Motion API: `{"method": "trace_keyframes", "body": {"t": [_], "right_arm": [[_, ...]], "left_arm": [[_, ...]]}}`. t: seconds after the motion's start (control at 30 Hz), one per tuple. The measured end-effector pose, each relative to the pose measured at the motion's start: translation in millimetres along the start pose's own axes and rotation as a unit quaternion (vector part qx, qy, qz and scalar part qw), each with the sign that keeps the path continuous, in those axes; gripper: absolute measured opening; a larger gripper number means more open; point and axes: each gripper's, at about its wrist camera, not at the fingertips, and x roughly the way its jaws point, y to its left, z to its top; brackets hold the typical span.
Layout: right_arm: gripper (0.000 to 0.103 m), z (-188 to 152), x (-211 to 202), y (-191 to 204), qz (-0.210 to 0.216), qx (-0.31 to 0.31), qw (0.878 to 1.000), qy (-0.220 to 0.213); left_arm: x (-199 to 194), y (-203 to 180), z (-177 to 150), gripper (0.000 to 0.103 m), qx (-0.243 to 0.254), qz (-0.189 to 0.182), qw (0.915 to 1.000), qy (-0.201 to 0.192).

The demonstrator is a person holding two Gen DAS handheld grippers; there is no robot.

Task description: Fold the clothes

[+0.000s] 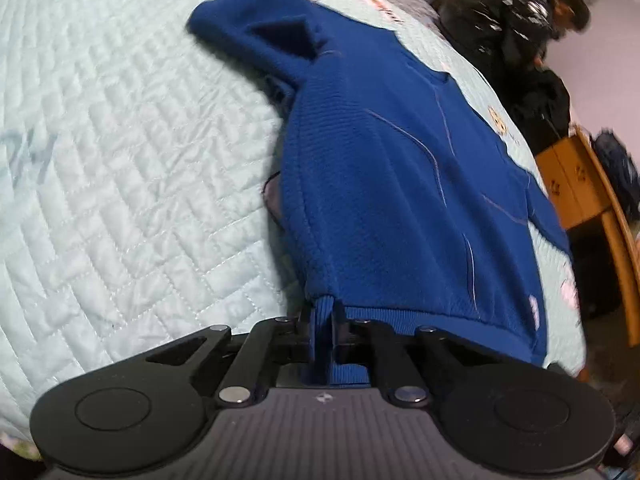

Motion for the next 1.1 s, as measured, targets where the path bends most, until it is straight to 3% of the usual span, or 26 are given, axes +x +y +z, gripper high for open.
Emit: {"method": "trace_keyframes", "body": {"t": [0.13,0.23,0.37,0.53,0.63,0.8,0.97,1.07,1.1], "right_arm": [[0.075,0.4,-1.2,-0.8,0.003,0.000,1.000,0.001],[0.075,0.5,-1.2,0.5,0.002,-0.004,1.000,0.003],[0.075,0.6,-1.1,9.0,-0.001,-0.021,1.000,0.013],[0.076,0.4,-4.2,17.9,-0.017,-0.065,0.997,0.025],[0.076,3.7,-7.1,14.1,-0.002,-0.042,0.999,0.025],[0.077,29.7,-8.7,19.2,0.031,-0.012,0.999,-0.024],[0.077,59.9,24.6,29.4,0.060,-0.005,0.998,-0.024],[0.076,61.2,48.3,11.1,0.028,0.052,0.998,-0.005],[0.072,58.1,53.1,2.2,-0.005,0.069,0.998,0.000]], "left_arm": [[-26.3,-7.1,1.0,0.005,0.012,-0.016,0.9996,-0.022],[-36.2,-4.4,0.2,0.006,0.031,0.009,0.9993,-0.016],[-30.2,3.3,-6.0,0.005,0.019,0.030,0.9994,-0.002],[-41.6,-1.4,-2.0,0.005,0.034,0.019,0.9992,-0.011],[-37.7,2.5,-0.9,0.005,0.028,0.031,0.9991,-0.008],[-21.4,2.2,-9.7,0.005,0.040,0.053,0.9977,0.011],[-18.0,7.4,-11.1,0.006,0.034,0.051,0.9981,0.012],[-16.1,7.1,-12.9,0.006,0.036,0.054,0.9978,0.011],[-15.1,6.3,-13.5,0.006,0.038,0.057,0.9976,0.010]]}}
